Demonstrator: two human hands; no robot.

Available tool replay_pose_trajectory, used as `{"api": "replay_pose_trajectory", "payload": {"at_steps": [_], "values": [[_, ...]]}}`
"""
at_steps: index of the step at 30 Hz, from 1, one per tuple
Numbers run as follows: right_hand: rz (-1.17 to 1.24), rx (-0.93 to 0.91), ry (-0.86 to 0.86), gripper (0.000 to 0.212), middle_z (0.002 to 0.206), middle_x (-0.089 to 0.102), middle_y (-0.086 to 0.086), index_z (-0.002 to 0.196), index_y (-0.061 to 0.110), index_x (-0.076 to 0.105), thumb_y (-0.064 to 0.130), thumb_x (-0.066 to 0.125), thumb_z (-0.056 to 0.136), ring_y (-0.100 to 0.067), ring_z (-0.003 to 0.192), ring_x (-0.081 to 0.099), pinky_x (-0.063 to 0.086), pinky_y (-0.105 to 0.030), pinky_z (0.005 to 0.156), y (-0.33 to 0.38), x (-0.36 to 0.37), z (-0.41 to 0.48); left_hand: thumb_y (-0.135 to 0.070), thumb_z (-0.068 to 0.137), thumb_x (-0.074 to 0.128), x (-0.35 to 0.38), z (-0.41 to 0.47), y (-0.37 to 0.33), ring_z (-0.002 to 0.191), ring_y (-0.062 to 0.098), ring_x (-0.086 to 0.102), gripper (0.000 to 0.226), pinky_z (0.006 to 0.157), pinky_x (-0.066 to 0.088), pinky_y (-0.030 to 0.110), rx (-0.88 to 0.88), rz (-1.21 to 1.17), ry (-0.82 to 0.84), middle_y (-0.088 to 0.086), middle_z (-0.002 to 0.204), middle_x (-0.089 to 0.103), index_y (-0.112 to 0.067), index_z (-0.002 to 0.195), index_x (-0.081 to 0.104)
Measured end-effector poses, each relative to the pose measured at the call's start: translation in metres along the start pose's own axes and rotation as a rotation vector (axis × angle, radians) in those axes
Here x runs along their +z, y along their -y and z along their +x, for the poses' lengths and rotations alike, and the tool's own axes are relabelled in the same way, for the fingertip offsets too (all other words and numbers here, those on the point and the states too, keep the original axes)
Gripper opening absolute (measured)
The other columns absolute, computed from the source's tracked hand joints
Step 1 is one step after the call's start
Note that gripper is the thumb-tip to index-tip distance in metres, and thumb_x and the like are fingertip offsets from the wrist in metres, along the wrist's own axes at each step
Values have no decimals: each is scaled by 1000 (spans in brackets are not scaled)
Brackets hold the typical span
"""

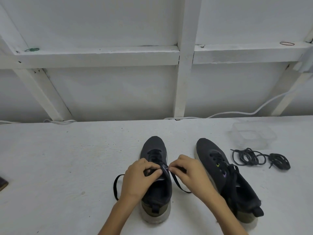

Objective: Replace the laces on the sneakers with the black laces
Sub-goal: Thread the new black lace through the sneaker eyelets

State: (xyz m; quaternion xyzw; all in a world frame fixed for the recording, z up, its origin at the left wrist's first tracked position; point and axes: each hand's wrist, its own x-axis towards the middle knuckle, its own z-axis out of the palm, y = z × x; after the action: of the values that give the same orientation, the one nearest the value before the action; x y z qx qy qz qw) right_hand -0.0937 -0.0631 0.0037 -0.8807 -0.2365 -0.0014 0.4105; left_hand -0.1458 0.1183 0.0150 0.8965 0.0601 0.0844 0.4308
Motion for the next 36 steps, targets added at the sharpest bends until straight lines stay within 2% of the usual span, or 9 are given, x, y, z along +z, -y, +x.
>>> {"api": "replay_pose_trajectory", "payload": {"at_steps": [3, 8, 15, 19, 25, 28, 31, 34, 36], "values": [[-201, -98, 52, 25, 80, 57, 7, 91, 25, 73, 38, 51, 91, -12, 69, 55, 41, -30, 59, 8, -7, 4, -30, 77, 79, 2, -1, 1, 72, 0, 55, 15, 63, 38, 10, 9, -27, -7, -13, 71, 56, -43, 78, 73], [-385, -84, 144, 23, 95, 58, 4, 100, 23, 69, 32, 48, 99, -19, 85, 58, 32, -29, 63, 21, -12, 16, -24, 78, 79, 6, -1, 1, 75, -1, 55, 16, 65, 39, 9, 34, -45, -16, -20, 73, 57, -39, 80, 73], [-128, 103, 275, 17, 78, 56, 15, 85, 24, 73, 38, 65, 90, -5, 76, 54, 41, -26, 70, 17, -14, 28, -38, 79, 75, 5, -1, 4, 79, 4, 53, 5, 64, 36, 15, 49, 108, -20, -15, 74, 54, -41, 80, 72], [25, 163, 295, 19, 90, 68, 13, 88, 29, 70, 46, 74, 80, -3, 81, 62, 52, -27, 76, 21, -14, 24, -40, 79, 71, 10, -3, 5, 83, 3, 52, 6, 63, 36, 13, 59, 111, -9, -16, 78, 52, -40, 77, 66], [252, 228, 261, 14, 86, 70, 0, 97, 27, 61, 18, 63, 87, -18, 75, 68, 59, -39, 74, 20, -13, 18, -17, 81, 74, 0, -1, 12, 73, 9, 54, 18, 62, 39, 13, 72, -15, -61, -9, 75, 54, -29, 73, 64], [181, 180, 242, 25, 88, 68, 1, 98, 33, 65, 14, 53, 88, -20, 76, 65, 57, -43, 75, 23, -10, 15, -11, 81, 73, -10, 1, 14, 68, 9, 51, 21, 60, 38, 12, 50, -77, -147, -12, 72, 53, -28, 71, 64], [-52, 78, 265, 24, 103, 57, 10, 110, 39, 67, 28, 56, 92, -9, 90, 57, 51, -32, 82, 29, -4, 14, -12, 83, 72, -16, 2, 12, 66, 7, 49, 18, 58, 38, 12, 49, -109, -118, -18, 70, 53, -26, 73, 65], [-59, 50, 179, 14, 102, 49, 12, 93, 35, 69, 47, 67, 85, -4, 92, 49, 45, -24, 78, 36, -2, 17, -17, 86, 72, -24, 3, 12, 69, 4, 55, 10, 62, 42, 13, 49, -184, -7, -19, 73, 60, -25, 81, 69], [-62, 59, 144, 16, 97, 51, 11, 85, 29, 66, 45, 65, 88, -4, 89, 48, 44, -24, 75, 37, -1, 21, -26, 88, 69, -28, 3, 12, 75, 2, 57, 5, 68, 46, 14, -3, -262, 45, -21, 79, 61, -26, 93, 69]]}}
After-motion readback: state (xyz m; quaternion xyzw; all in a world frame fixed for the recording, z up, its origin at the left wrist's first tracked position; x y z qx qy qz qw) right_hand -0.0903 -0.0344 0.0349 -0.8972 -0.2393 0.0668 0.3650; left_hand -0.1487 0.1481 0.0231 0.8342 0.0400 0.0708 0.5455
